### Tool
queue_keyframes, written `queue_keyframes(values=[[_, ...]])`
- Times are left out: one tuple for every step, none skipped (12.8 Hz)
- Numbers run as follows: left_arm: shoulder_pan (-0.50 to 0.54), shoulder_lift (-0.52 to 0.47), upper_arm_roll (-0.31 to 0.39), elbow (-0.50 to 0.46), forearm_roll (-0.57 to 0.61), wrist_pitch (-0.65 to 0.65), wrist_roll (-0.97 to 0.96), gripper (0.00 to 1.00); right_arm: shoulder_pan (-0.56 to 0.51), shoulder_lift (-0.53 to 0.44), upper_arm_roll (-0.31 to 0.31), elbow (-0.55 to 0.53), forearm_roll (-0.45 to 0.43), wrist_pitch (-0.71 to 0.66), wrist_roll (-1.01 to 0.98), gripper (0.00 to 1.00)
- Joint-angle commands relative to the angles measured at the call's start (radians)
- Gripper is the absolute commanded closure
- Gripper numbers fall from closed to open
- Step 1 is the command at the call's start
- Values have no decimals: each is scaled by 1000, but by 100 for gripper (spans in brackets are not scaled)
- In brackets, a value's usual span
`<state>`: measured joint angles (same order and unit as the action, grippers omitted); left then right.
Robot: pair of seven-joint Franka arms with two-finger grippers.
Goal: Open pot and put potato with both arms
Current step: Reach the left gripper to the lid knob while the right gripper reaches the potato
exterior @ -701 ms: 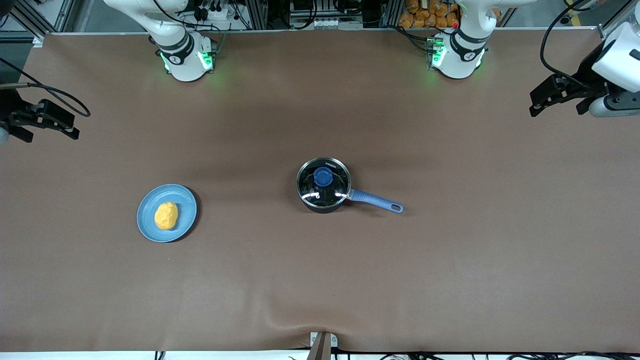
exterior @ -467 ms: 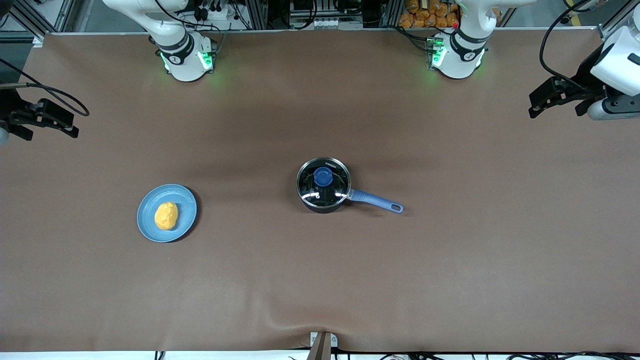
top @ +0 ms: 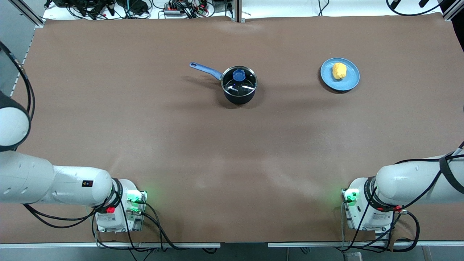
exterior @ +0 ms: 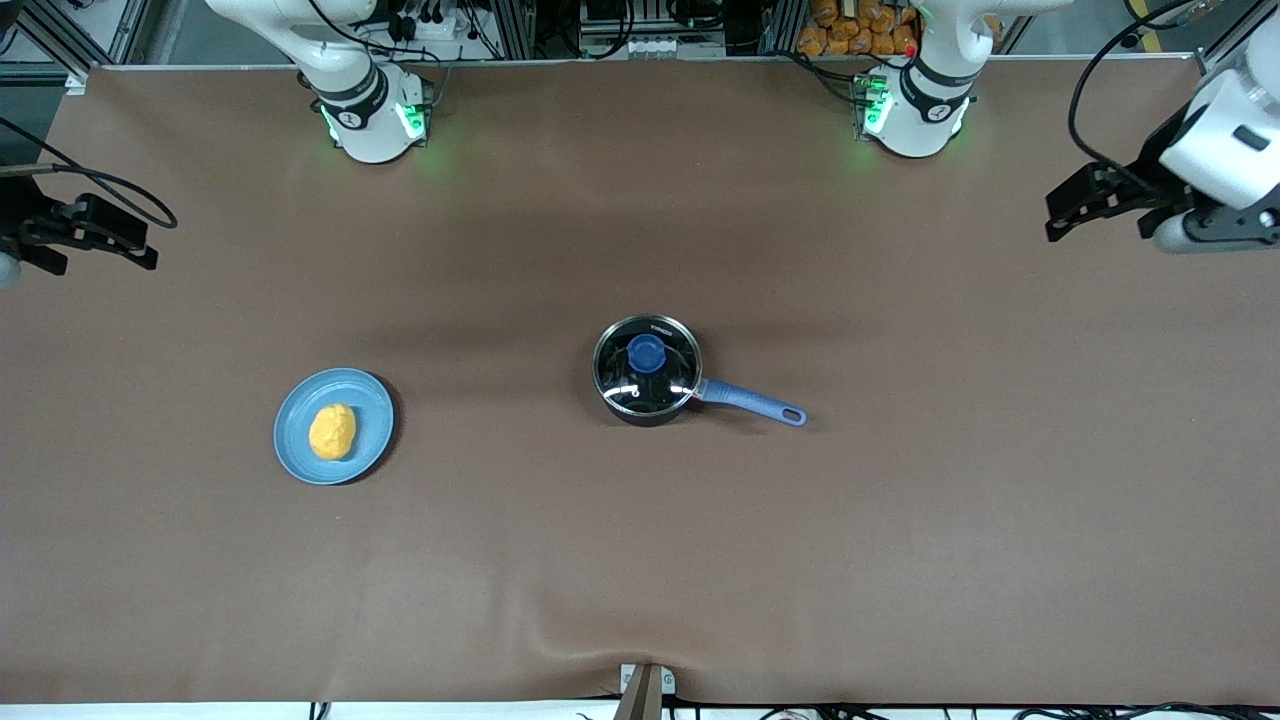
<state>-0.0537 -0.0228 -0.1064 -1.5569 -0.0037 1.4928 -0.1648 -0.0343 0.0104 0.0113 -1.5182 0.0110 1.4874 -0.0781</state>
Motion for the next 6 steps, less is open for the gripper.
queue_keyframes(values=[[-41,84,-28,64,-35,-19,-28,0,-4,-4,21,-19,-9,5,-12,0],[-69,118,-36,67,-65,1,-85,0,-3,19,24,-14,-8,25,-15,0],[-101,144,-38,66,-87,59,-143,0,4,52,27,-4,-6,65,-15,0],[-151,167,-36,58,-82,122,-200,0,10,84,41,0,-6,98,-15,0],[-208,203,-35,60,-78,148,-258,0,8,115,54,0,-5,143,-15,0],[-253,242,-35,63,-70,170,-331,0,10,156,62,0,-3,198,-15,0]])
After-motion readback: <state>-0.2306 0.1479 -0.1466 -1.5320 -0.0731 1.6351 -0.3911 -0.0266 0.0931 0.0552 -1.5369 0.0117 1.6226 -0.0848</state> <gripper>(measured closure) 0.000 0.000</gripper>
